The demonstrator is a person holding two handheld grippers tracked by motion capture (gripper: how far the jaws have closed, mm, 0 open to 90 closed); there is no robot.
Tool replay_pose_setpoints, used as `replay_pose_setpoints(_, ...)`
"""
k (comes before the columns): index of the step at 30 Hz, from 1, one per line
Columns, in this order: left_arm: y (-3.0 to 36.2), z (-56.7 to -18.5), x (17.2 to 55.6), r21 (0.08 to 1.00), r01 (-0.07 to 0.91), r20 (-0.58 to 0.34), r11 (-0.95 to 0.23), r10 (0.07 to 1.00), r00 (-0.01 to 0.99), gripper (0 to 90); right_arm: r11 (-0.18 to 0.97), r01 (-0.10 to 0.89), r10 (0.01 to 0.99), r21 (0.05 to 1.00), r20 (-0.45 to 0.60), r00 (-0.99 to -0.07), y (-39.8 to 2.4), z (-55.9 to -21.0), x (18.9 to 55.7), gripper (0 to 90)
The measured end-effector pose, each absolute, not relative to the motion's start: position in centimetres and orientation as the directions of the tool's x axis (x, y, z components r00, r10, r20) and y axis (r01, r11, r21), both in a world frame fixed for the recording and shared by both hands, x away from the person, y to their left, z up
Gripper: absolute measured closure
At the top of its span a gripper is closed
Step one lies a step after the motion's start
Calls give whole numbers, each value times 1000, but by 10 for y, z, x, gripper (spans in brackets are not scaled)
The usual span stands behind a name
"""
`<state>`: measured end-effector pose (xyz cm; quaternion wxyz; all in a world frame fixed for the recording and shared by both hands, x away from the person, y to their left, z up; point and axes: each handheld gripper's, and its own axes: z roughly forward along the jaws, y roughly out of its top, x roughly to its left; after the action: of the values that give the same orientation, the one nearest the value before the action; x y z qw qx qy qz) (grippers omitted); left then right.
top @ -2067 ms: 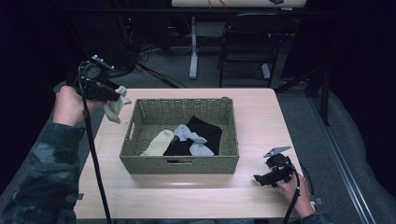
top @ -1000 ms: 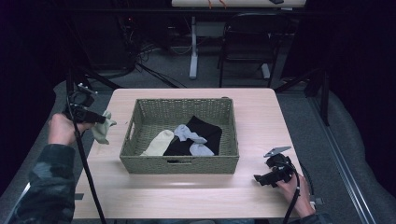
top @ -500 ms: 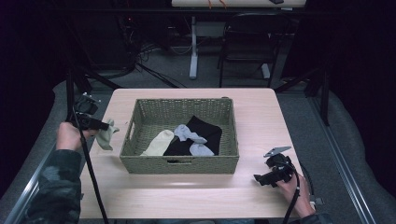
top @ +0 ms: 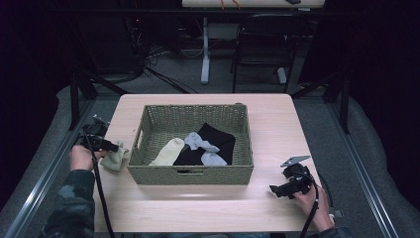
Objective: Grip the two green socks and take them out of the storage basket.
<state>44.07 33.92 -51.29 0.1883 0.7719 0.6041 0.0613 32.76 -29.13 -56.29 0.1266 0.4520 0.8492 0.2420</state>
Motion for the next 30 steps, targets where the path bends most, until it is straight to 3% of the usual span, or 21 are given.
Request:
replay_pose_setpoints(7,340,-534,443,362,914,-158,-183,954,253,776,465,705,833,536,4,-553,-292,-561,324,23)
replay_pose_setpoints(9,342,-535,443,367,914,-165,-173,955,247,675,468,707,833,530,3,-554,-294,-562,326,23)
replay_pose_setpoints(13,347,-525,434,424,894,-171,-145,956,237,371,462,715,833,525,20,-553,-293,-564,326,23)
replay_pose_setpoints(16,352,-512,424,457,881,-171,-123,960,223,217,465,705,831,535,11,-556,-292,-562,324,23)
replay_pose_setpoints(30,338,-440,396,584,796,-123,-158,952,279,32,462,713,832,528,20,-554,-293,-563,326,23)
